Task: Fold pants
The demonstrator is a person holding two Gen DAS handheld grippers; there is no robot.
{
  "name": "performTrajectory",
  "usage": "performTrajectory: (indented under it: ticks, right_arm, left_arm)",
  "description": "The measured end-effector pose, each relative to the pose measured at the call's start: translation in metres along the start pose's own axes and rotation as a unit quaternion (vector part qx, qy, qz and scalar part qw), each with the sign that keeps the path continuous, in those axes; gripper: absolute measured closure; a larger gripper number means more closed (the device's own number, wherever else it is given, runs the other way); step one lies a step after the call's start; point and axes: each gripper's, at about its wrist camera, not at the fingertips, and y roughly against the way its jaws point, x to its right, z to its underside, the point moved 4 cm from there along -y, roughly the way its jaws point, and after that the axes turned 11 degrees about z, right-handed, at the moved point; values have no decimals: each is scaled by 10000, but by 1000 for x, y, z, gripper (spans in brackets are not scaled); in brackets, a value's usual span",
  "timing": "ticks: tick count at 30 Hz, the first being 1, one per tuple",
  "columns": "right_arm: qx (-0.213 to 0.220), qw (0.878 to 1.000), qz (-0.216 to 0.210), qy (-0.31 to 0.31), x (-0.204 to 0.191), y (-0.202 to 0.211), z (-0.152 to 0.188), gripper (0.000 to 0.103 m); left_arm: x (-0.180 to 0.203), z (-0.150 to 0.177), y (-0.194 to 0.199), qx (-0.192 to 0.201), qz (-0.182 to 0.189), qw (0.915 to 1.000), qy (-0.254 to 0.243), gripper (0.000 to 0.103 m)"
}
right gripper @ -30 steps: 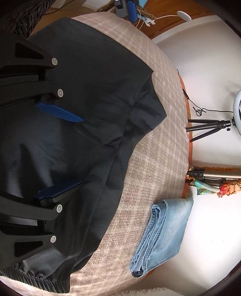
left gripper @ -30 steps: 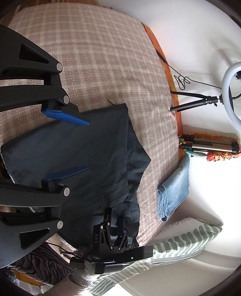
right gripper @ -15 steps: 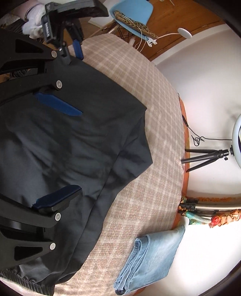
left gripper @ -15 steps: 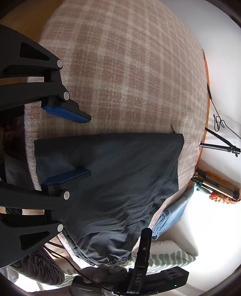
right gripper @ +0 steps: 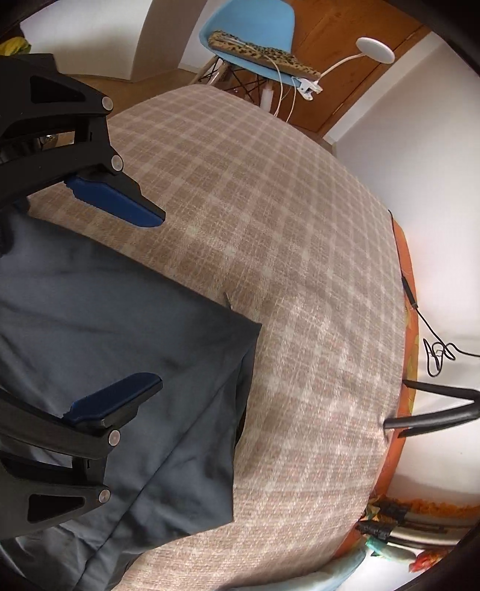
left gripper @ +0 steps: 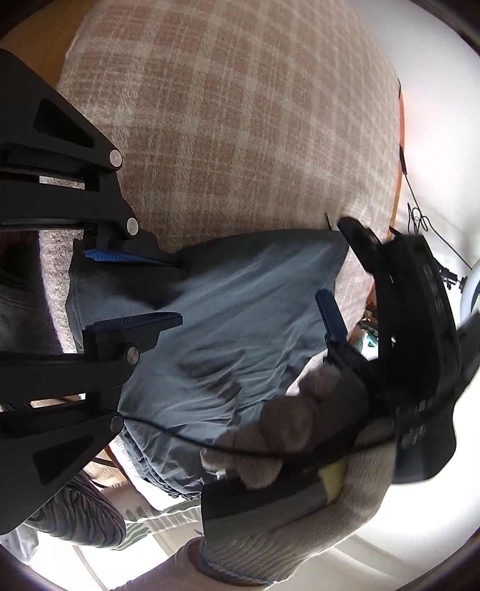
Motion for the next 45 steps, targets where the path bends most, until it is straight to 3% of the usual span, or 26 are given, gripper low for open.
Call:
performTrajectory:
  ticks: [8,10,12,13,15,16,21,22,23,26,28,35,40,45]
  right_arm:
    - [-628,9896,1148,601,-36,-44,-15,27]
    - [-705,9843,1417,786,-41,-50,-15,40]
    - [-752,9813,1534,892,-41,-53,-14,42]
    - [-738,9816,1524,888,-41,-53,-14,48]
    - [-719,9813,1551,879,-38,-51,-15,61]
    - [-707,9815,1561,855,-36,-50,-15,67]
    - [-703,9859,1335,720,-20,-45,-15,79]
    - [-690,9869,1287,684,-16,-43,-13,83]
    - [-670,9881,1232,639,-14,-41,-13,84]
    - [-565,9922,1009,457,-6,-33,-13,93]
    - [-467,9951,819,305,1,-24,-13,98]
    - [18,9994,31,-331,37,29,-10,102]
    - [452,9956,-423,-704,44,66,-13,103]
    - [874,9880,-699,-1065,83,108,-3,103]
  left_arm:
    - [17,-6,-4,50,-32,9994,-337,82]
    - [18,-4,-5,51,-108,9992,-380,82]
    - [16,-2,-4,65,-208,9990,-385,82]
    - [15,-1,-3,81,-274,9989,-382,79]
    - [12,0,-3,72,-362,9989,-298,61]
    - [9,1,-5,59,-391,9990,-205,48]
    - [-1,3,-10,35,-218,9996,202,49]
    - [-3,2,-11,39,-149,9996,256,56]
    - [-5,1,-10,42,-98,9993,351,75]
    - [-4,-1,-11,108,111,9985,531,94]
    - [2,-6,-3,237,278,9982,483,96]
    - [44,-24,7,463,757,9959,152,98]
    - [81,-38,7,493,1078,9928,-186,99]
    - [117,-50,0,420,1403,9881,-464,99]
